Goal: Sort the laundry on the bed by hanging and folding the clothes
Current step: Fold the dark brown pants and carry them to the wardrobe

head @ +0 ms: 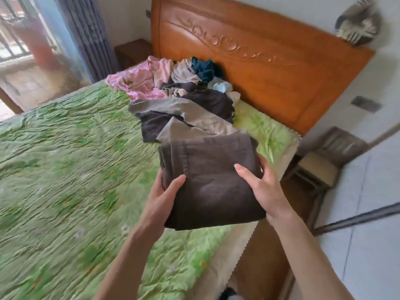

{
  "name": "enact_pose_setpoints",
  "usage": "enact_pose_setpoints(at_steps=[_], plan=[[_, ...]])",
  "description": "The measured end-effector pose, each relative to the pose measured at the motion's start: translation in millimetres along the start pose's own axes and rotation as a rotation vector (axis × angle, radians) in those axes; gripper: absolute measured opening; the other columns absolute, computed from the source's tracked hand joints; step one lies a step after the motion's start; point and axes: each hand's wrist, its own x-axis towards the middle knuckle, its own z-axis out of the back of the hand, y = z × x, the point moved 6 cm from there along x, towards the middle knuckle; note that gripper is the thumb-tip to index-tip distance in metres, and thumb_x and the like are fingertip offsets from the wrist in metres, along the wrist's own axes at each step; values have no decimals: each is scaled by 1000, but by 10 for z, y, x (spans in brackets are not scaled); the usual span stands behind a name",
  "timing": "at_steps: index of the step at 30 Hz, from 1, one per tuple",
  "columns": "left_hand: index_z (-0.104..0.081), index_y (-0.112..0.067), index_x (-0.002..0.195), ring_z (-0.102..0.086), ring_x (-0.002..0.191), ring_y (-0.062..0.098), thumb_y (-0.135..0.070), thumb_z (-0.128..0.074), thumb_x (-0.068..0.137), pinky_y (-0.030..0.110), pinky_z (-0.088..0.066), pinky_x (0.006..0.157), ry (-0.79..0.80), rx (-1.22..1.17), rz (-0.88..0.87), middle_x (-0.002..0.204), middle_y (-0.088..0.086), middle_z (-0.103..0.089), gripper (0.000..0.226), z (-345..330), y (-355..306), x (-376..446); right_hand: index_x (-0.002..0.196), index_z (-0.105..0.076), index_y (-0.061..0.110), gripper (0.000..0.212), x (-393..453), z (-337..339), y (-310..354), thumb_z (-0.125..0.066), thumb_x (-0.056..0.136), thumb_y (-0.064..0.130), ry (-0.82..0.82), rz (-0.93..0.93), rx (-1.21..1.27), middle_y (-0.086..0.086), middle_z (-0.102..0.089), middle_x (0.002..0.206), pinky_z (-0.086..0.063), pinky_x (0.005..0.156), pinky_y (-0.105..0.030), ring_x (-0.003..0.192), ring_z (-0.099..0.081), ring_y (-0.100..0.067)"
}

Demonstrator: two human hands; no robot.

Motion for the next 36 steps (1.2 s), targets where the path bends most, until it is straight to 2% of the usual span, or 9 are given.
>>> enact_pose_setpoints(at_steps=[3,6,12,15,18,21,27,33,36], plan=[[-67,-50,117,-78,98,14,-56,-79,74,26,-63,73,99,58,25,112,-9,-79,45,-347,2,3,143,-50,44,62,-243,357,-92,-78,88,51,-137,-35,22,13,-65,131,-60,97,-41,115,-68,-15],[-64,-39,129,-78,101,19,-56,-79,75,35,-63,81,165,98,43,114,-5,-79,59,-691,41,-16,139,-55,43,55,-480,653,-149,-77,89,49,-275,-31,60,16,-67,127,-59,98,-39,114,-68,-11],[-70,-39,121,-77,103,20,-52,-79,75,38,-61,82,321,154,84,115,-2,-79,49,-1317,108,-95,130,-50,54,46,-956,1137,-253,-75,91,48,-489,-28,144,24,-64,122,-57,97,-31,113,-66,-5],[-71,-41,120,-77,103,21,-54,-81,71,39,-63,80,427,170,112,115,-2,-79,52,-1676,173,-215,139,-50,48,54,-1239,1425,-296,-75,91,50,-577,-47,174,19,-64,127,-57,102,-40,116,-65,-10],[-71,-41,119,-78,102,22,-47,-79,78,35,-65,75,518,187,132,114,-2,-79,42,-2035,271,-441,148,-44,42,62,-1585,1709,-333,-72,93,50,-664,-87,170,13,-60,136,-54,106,-48,122,-62,-16],[-71,-42,119,-77,104,22,-46,-78,80,40,-63,82,598,217,161,115,-2,-79,39,-2294,385,-703,153,-40,38,67,-1982,1920,-399,-70,94,48,-744,-121,192,7,-56,143,-52,108,-53,127,-59,-22],[-72,-47,118,-76,109,22,-48,-84,82,34,-64,82,775,242,153,121,-3,-77,38,-2501,467,-1234,152,-41,37,64,-2703,2025,-494,-69,95,48,-845,-93,203,6,-58,141,-52,107,-52,126,-60,-21],[-68,-33,129,-75,112,24,-49,-89,76,34,-64,83,821,269,153,123,0,-77,59,-2437,602,-1539,140,-50,47,53,-3189,1994,-628,-73,92,50,-900,-45,261,17,-67,125,-59,98,-45,112,-68,-10],[-71,-36,125,-75,112,23,-47,-87,81,34,-64,84,870,283,157,124,0,-76,48,-2456,644,-1682,131,-55,54,44,-3403,1979,-694,-75,91,51,-942,-19,258,23,-70,116,-61,89,-37,105,-71,-4]])
